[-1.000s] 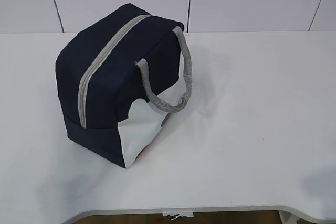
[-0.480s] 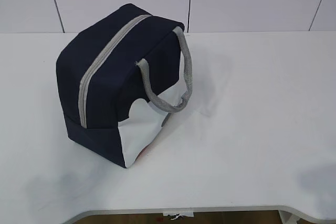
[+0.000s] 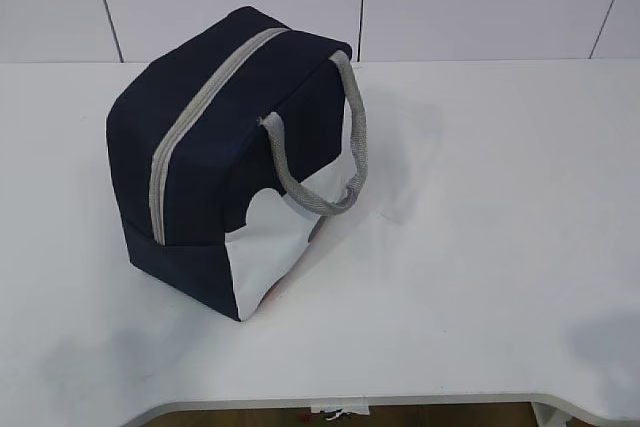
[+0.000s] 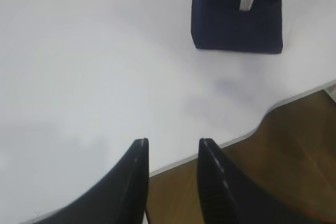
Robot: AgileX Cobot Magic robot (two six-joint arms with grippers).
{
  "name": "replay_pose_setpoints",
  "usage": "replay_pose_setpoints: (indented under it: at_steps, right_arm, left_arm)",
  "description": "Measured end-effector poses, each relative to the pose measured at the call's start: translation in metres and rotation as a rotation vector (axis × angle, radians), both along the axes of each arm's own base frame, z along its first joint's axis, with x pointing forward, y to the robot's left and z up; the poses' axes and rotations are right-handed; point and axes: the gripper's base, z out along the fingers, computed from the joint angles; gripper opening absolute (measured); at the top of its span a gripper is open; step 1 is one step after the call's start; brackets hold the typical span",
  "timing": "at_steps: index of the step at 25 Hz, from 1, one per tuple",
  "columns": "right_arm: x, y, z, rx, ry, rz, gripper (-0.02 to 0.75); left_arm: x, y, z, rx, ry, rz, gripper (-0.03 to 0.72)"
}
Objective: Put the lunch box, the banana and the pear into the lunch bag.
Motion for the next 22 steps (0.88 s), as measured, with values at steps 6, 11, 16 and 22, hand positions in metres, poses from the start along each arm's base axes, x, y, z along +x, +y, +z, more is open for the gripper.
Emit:
replay_pose_setpoints:
  at_steps: [6, 11, 16, 22]
  right_arm:
    - [-0.001, 0.002, 0.0, 0.007, -0.001, -0.12, 0.412]
    - [-0.002, 0.003, 0.0, 0.007, -0.001, -0.193, 0.412]
    - [-0.002, 0.003, 0.0, 0.008, -0.002, -0.195, 0.412]
    - [-0.002, 0.003, 0.0, 0.008, -0.002, -0.195, 0.412]
  left_arm:
    - [-0.001, -0.003, 0.0, -0.032, -0.01, 0.16, 0.244]
    - [-0.01, -0.004, 0.0, -0.044, -0.069, 0.183, 0.244]
    - [-0.01, -0.004, 0.0, -0.047, -0.067, 0.183, 0.244]
    - [-0.01, -0.004, 0.0, -0.047, -0.067, 0.183, 0.244]
